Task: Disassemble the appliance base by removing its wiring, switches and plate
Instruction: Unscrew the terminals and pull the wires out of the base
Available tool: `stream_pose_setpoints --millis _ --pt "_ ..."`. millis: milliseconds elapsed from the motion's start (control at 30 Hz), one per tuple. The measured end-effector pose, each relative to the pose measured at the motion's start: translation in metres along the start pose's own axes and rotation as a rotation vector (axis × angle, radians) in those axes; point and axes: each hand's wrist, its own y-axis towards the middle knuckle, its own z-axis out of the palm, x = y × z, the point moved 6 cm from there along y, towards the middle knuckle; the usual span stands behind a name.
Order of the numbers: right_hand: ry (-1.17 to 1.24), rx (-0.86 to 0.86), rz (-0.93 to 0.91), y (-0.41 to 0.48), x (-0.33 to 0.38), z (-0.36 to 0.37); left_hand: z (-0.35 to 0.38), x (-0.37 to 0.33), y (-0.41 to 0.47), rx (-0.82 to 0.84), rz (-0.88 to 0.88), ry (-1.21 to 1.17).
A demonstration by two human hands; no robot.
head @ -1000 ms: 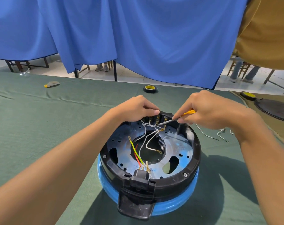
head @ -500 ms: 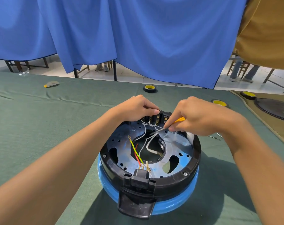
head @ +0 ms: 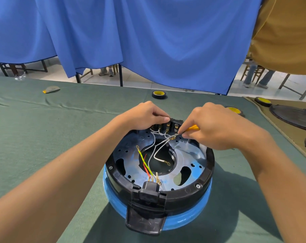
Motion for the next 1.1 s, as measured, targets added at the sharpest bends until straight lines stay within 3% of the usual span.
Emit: stream_pose_setpoints --millis 233,400,567,767,933,1100 --pt "-0.165 -0.08 -0.062 -0.003 0.026 0.002 0.0 -0.001 0.004 -0.021 0.073 -0.016" --pt "-0.207 -0.077 -0.054 -0.003 0.028 0.006 0.0 0.002 0.003 -0.025 0.033 -0.021" --pt "-0.096 0.001 0.046 -0.004 0.001 -0.005 0.0 0.002 0.002 -0.012 0.001 0.0" --pt "-0.005 -0.16 0.034 -0.005 -0.002 -0.012 0.001 0.002 0.001 -0.002 -0.016 0.0" --pt "-0.094 -0.084 0.032 0.004 0.003 0.004 0.0 0.002 0.001 -0.023 -0.011 0.008" --pt "0.003 -0.019 0.068 0.006 -0.001 0.005 0.001 0.002 0.001 -0.006 -0.01 0.004"
